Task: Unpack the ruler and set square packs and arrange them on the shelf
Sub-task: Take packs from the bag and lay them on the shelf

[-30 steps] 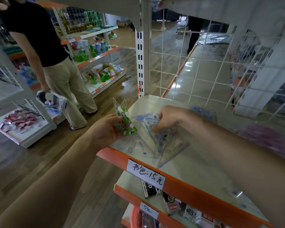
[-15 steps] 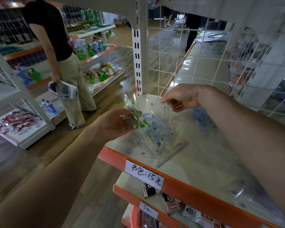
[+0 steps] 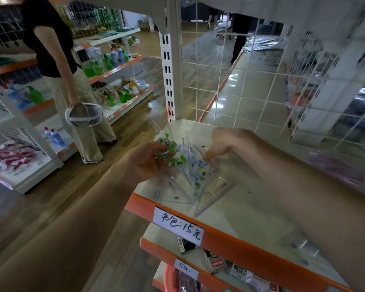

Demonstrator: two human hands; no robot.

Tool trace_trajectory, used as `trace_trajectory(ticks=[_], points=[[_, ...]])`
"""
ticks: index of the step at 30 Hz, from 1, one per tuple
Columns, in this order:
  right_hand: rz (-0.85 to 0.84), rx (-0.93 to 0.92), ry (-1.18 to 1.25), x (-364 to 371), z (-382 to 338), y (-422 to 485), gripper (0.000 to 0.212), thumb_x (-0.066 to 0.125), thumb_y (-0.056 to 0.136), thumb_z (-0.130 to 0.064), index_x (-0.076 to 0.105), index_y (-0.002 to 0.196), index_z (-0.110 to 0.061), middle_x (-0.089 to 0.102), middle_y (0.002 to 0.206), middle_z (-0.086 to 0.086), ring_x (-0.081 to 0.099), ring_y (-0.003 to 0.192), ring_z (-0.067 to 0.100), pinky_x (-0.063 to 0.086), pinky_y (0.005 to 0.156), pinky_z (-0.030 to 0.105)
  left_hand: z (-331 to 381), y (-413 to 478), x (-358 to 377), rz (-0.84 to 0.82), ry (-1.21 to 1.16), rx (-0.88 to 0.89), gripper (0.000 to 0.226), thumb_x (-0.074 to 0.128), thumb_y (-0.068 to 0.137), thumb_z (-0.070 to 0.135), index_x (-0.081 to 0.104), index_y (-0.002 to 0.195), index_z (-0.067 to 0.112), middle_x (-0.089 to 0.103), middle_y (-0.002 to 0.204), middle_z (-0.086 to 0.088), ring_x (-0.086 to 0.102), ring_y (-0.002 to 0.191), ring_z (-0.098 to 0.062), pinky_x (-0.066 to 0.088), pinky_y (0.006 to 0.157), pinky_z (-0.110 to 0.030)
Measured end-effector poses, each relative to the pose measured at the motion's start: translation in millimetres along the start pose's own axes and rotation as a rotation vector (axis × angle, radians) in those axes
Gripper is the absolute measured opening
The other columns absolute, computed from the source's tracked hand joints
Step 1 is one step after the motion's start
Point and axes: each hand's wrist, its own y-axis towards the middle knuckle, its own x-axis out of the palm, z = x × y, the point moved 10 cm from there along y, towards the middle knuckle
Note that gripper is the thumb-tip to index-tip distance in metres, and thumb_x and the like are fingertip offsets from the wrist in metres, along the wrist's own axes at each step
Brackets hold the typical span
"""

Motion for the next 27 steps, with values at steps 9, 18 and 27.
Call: trace_trajectory(ticks=[9, 18, 27], points=[[-0.004, 0.035, 0.11, 4.3, 15.6, 11.0, 0.035, 0.076, 0.075, -0.041, 0.058, 0.083, -0.012, 0.055, 0.078, 0.005, 0.053, 0.069, 0.023, 0.039, 0.058, 0.028, -0.4, -1.2, 1.0, 0.02, -0.019, -0.002, 0.029, 0.046, 0.095, 0.004, 0.051, 0.124, 0.002, 0.058, 0.115, -0.015, 0.064, 0.087, -0.025, 0.058, 0.066, -0.042], [0.136, -0.09, 0.639, -12.1, 13.7, 9.4, 0.03, 0.062, 0.089, -0.04, 0.065, 0.091, -0.01, 0.066, 0.087, 0.006, 0.06, 0.072, 0.015, 0.046, 0.063, 0.025, 4.8, -2.9, 23.3, -0.051, 0.01, 0.009, 0.033, 0.043, 0.096, 0.004, 0.052, 0.128, -0.002, 0.065, 0.112, -0.015, 0.071, 0.073, -0.021, 0.059, 0.067, -0.037], [0.086, -0.124, 0.795, -16.5, 18.8, -10.1, 0.026, 0.066, 0.086, -0.009, 0.06, 0.111, -0.015, 0.07, 0.087, 0.002, 0.064, 0.068, 0.006, 0.048, 0.057, 0.018, 17.2, -10.7, 38.5, -0.012, 0.145, 0.083, 0.013, 0.05, 0.093, 0.004, 0.055, 0.082, 0.009, 0.055, 0.081, -0.008, 0.054, 0.074, -0.016, 0.051, 0.069, -0.028]])
